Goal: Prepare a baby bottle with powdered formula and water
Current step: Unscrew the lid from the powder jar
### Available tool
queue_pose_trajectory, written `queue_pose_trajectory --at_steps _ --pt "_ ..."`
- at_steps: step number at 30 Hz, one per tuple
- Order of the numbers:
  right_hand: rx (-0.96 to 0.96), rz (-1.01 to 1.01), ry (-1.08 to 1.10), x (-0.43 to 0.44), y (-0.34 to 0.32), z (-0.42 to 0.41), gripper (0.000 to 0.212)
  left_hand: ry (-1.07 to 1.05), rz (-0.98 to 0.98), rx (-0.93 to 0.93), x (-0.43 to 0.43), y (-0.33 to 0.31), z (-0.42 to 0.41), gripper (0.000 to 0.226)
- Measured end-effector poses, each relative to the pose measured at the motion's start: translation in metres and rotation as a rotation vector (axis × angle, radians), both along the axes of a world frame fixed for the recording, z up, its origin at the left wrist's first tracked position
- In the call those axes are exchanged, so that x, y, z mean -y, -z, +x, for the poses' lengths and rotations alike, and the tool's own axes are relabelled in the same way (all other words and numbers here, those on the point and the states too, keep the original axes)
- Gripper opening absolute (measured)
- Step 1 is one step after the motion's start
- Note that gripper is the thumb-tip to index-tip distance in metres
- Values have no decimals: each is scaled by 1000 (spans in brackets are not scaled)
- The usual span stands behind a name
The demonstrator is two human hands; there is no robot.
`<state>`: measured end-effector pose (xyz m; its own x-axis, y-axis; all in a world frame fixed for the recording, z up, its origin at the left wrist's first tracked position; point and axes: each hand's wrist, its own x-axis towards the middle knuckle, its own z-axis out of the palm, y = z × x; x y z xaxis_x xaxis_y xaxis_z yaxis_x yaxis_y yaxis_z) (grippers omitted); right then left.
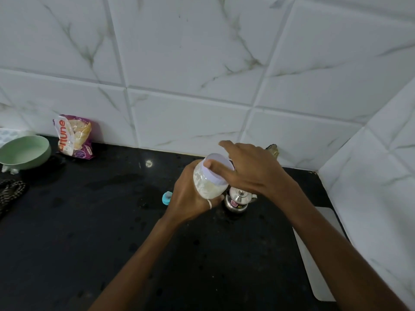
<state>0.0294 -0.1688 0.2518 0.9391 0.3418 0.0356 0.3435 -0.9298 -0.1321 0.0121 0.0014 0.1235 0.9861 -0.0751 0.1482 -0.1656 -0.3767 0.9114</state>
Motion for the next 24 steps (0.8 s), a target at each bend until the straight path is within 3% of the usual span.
queue_pose_trajectory --at_steps 2,5,7,8,10,13,15,17,19,24 --pt "68 -121 97 -12 -1 -1 97 -28 25 -1 8 -6 2 96" --pt "73 -186 133 -25 0 -3 80 -30 -44 -24 7 -15 -4 65" --pt "53 -179 124 -25 -1 -3 76 -14 -45 -55 7 -22 -5 69" --pt "30 -152 109 -24 -1 -2 73 -53 -21 -131 11 -28 -2 74" --pt "-85 -46 45 -17 0 -1 65 -129 -155 -527 14 -36 -2 56" --pt "-320 134 -106 -7 0 0 75 -282 -118 -683 31 -39 24 39" --pt "-375 202 -134 -5 1 0 80 -202 139 -543 7 -15 12 41" --pt "-337 218 -59 -8 -2 -3 78 -126 93 -279 9 -11 7 72" --pt "-240 107 63 -14 -5 -6 82 -32 39 -52 2 1 3 97" --pt "-66 -125 173 -30 -2 -7 85 -22 6 30 4 1 5 101"
